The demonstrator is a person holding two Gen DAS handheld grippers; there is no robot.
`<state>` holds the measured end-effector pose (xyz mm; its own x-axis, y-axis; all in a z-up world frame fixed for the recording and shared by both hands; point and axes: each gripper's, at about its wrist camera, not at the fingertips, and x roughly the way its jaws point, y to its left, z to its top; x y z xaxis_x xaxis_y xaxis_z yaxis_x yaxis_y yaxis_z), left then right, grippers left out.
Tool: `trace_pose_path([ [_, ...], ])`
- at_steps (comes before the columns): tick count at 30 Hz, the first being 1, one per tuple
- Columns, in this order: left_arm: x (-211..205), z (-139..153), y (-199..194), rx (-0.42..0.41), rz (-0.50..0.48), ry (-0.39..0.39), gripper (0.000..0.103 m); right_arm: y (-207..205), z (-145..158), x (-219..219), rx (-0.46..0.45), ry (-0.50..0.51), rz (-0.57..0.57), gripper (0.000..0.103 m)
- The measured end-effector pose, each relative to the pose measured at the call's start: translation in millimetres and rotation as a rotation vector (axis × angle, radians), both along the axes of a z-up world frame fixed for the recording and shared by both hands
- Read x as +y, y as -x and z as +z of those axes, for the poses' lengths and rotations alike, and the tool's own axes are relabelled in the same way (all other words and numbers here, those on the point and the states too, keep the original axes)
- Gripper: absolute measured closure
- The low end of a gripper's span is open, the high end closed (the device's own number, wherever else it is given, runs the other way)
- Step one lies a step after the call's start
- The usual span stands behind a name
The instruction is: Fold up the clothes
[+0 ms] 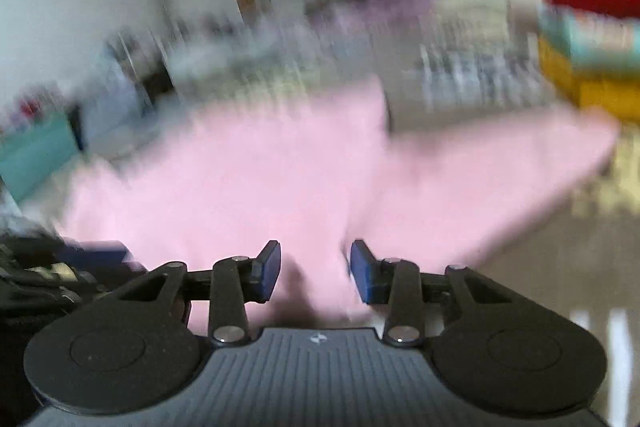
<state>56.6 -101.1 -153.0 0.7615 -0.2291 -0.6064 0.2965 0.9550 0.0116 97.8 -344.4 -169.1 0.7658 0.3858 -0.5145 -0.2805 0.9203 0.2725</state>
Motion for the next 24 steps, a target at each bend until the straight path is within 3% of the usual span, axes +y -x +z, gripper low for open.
trace_pose_path([
  [2, 6.3, 8.9, 3.8, -0.050, 0.024, 0.028, 0.065, 1.2, 5.7, 0.1, -0.006, 0.023, -0.012, 0.065],
  [6, 15.7, -3.2, -9.1, 0.053, 0.016, 0.012, 0.059, 12.7, 15.4, -5.4, -0.047, -0.037, -0.081, 0.062],
  [8, 17.1, 1.6, -8.2, 0.041, 0.008, 0.018, 0.059, 17.8, 15.7, -11.9, -0.020, -0.092, -0.167, 0.057],
  [13, 16.0, 24.8, -18.3, 0.030, -0.012, 0.100, 0.059, 29.8, 4.5, -32.2, 0.065, -0.204, -0.329, 0.055],
  [19, -9.6, 50.5, -55.5, 0.040, -0.064, 0.161, 0.060, 29.9, -12.0, -45.6, 0.082, -0.336, -0.328, 0.049],
  [24, -56.7, 73.3, -90.8, 0.049, -0.195, 0.134, 0.060, 30.1, -14.8, -41.8, 0.070, -0.341, -0.299, 0.049],
])
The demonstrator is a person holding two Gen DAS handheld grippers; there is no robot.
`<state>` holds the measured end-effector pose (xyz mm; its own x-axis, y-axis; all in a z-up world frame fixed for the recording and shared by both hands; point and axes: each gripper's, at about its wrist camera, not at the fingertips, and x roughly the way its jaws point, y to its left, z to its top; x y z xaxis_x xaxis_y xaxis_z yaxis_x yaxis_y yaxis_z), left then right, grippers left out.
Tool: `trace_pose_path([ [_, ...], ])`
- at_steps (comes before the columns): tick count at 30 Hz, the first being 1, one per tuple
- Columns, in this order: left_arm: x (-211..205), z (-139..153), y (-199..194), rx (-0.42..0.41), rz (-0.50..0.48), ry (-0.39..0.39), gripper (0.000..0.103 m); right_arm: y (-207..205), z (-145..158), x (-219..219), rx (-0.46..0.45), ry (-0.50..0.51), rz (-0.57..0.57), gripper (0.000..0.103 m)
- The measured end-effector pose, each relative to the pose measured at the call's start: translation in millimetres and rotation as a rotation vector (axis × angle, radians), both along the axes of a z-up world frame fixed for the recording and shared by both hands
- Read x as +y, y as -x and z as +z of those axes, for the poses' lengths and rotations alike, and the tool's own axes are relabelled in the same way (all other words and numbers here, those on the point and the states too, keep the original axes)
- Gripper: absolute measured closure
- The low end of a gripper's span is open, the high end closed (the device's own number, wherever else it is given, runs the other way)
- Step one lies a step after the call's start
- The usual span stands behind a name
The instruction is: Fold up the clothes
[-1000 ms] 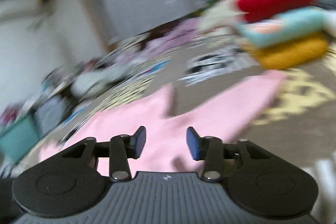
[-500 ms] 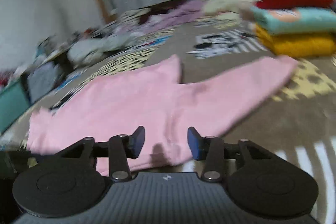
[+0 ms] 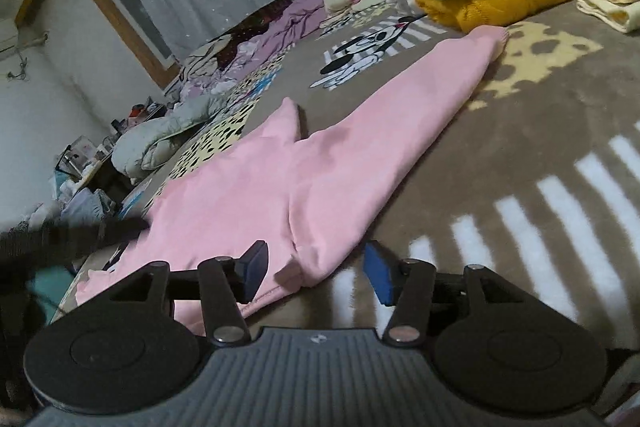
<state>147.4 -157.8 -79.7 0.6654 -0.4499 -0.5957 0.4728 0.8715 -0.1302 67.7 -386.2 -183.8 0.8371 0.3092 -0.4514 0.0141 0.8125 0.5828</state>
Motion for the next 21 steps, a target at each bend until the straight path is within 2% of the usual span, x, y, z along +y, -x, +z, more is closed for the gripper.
trace_pose_path([
  [4, -61.1, 13.0, -22.6, -0.026, -0.156, -0.092, 0.060, 2.6, 2.0, 2.9, -0.009, 0.022, 0.015, 0.049],
  [6, -87.2, 12.5, -38.0, -0.027, -0.180, -0.151, 0.060, 3.8, 1.9, 0.7, -0.014, 0.013, 0.019, 0.049],
  [10, -105.0, 5.6, -80.5, 0.039, -0.109, -0.170, 0.060, 4.8, -0.7, -4.0, -0.026, -0.021, 0.021, 0.049],
  [12, -105.6, -1.7, -105.6, 0.117, -0.042, -0.157, 0.060, 4.9, -1.3, -5.0, -0.032, -0.035, 0.022, 0.049],
  [15, -105.2, -9.7, -127.2, 0.185, 0.016, -0.171, 0.061, 3.9, -2.2, -6.6, -0.036, -0.070, 0.032, 0.049],
  [19, -126.4, -9.0, -125.4, 0.196, -0.096, -0.176, 0.061, 1.8, -2.4, -6.5, -0.038, -0.092, 0.049, 0.049],
  [21, -148.2, -5.0, -113.2, 0.159, -0.214, -0.181, 0.061, -0.1, -2.6, -4.7, -0.039, -0.087, 0.053, 0.049],
])
